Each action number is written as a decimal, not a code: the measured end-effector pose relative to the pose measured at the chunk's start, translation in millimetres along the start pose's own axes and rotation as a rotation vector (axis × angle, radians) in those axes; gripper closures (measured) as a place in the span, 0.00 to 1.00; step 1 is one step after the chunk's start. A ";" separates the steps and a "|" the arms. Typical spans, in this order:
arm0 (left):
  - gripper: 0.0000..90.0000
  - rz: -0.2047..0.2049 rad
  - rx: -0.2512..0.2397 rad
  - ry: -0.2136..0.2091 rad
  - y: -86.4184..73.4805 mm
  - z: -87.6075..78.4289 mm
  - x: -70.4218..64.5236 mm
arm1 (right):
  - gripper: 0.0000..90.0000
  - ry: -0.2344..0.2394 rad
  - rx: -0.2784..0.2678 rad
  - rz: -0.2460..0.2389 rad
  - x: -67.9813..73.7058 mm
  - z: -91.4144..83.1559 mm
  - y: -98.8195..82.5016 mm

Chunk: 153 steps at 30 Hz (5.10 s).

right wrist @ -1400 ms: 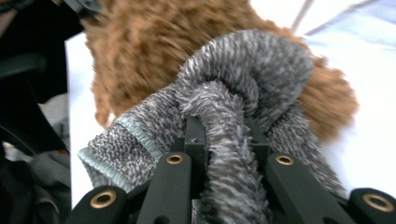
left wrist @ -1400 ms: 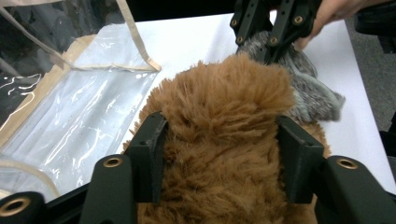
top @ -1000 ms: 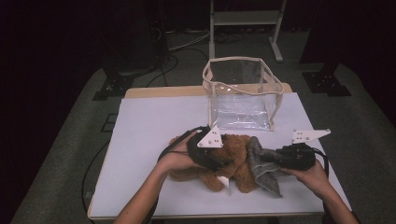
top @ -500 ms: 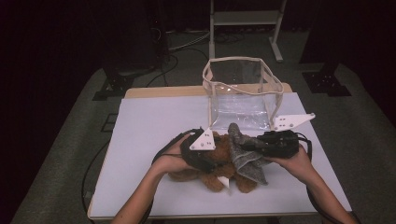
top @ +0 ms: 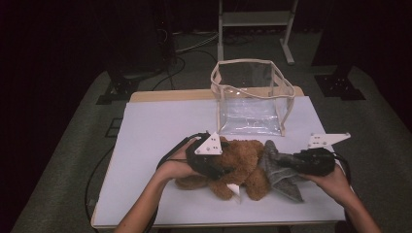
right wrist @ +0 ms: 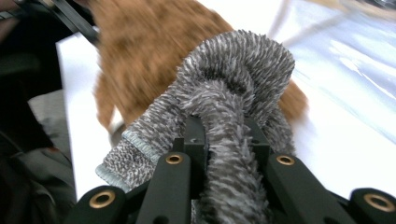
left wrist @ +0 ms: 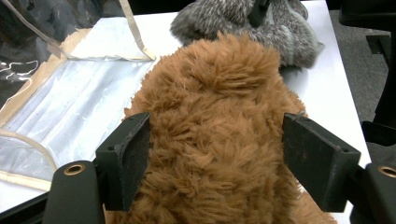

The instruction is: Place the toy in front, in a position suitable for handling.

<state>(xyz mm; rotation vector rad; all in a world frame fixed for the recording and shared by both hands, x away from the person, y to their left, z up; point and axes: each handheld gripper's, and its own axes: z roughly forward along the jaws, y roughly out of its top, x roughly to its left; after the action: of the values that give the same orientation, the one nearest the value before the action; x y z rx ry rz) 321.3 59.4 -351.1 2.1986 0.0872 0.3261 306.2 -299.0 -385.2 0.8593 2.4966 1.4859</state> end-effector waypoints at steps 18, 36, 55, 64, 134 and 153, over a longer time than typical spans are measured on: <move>0.23 -0.011 -0.023 0.000 -3.4 -11.3 -4.2 | 0.60 -0.212 0.117 0.095 -21.4 -70.3 -66.4; 0.16 -0.067 -0.038 0.068 -29.6 -45.7 -0.7 | 0.38 0.026 -0.049 -0.076 8.9 -26.7 13.4; 0.11 -0.154 -0.019 0.152 -85.7 -74.0 8.2 | 0.24 0.148 0.001 -0.231 34.0 54.8 63.1; 0.11 -0.180 -0.008 0.136 -107.7 -73.7 13.1 | 0.21 0.166 0.021 -0.265 35.7 72.6 67.2; 0.32 -0.114 -0.016 -0.003 -48.5 -20.4 -2.3 | 0.49 0.091 0.061 -0.179 22.8 3.6 43.5; 0.32 -0.143 0.022 0.040 -74.0 -48.2 -7.4 | 0.49 0.168 0.039 -0.170 28.4 47.4 41.3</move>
<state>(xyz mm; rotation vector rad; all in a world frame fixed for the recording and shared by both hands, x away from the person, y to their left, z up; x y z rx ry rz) 305.4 140.3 -383.8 2.1938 0.2696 0.2899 317.0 -232.6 -369.8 0.5304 2.6478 1.5150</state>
